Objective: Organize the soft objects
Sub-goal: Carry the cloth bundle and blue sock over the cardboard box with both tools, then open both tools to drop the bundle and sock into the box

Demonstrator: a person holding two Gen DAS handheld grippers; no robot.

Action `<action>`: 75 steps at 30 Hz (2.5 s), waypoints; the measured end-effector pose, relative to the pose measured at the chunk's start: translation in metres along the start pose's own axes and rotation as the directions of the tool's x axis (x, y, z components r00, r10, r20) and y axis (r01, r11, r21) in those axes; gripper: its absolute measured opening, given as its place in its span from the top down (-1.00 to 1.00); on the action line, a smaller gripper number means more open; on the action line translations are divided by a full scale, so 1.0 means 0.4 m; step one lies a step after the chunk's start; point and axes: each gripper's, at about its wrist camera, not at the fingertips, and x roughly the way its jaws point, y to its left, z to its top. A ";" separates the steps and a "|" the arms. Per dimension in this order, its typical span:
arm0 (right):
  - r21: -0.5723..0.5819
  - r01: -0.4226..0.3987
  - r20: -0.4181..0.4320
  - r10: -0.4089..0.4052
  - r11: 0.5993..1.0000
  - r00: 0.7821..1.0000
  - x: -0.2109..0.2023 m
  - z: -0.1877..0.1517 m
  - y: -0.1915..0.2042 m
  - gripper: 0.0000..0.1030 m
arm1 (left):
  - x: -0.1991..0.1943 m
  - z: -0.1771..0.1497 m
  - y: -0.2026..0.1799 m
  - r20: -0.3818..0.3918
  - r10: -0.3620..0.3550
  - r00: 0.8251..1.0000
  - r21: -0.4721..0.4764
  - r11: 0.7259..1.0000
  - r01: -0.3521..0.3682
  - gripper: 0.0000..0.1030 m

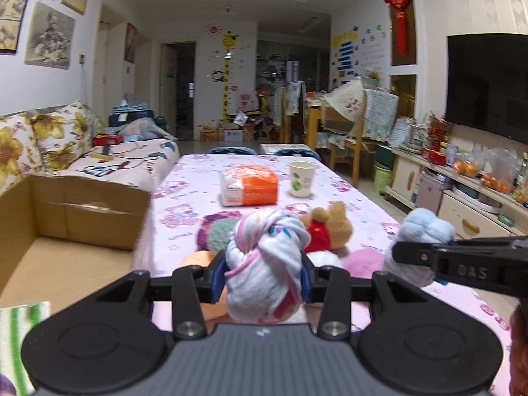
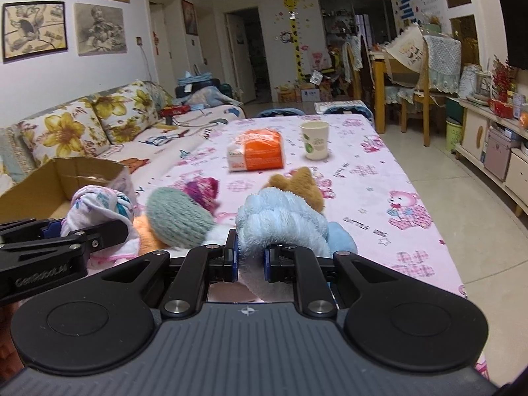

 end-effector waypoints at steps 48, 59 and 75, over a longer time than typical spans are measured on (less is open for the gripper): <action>-0.170 -0.447 -0.085 0.439 0.878 0.894 0.079 0.120 0.495 0.66 | -0.095 0.008 0.386 -0.019 0.451 0.892 -0.401 0.814 -0.421 0.19; -0.147 -0.440 -0.165 0.417 0.886 0.894 0.122 0.096 0.482 -0.51 | -0.094 0.006 0.404 -0.043 0.457 0.888 -0.424 0.797 -0.431 -0.09; -0.062 -0.243 -0.063 0.239 0.968 0.969 0.014 0.089 0.379 -0.97 | -0.096 0.018 0.355 0.024 0.415 0.910 -0.347 0.857 -0.382 -0.98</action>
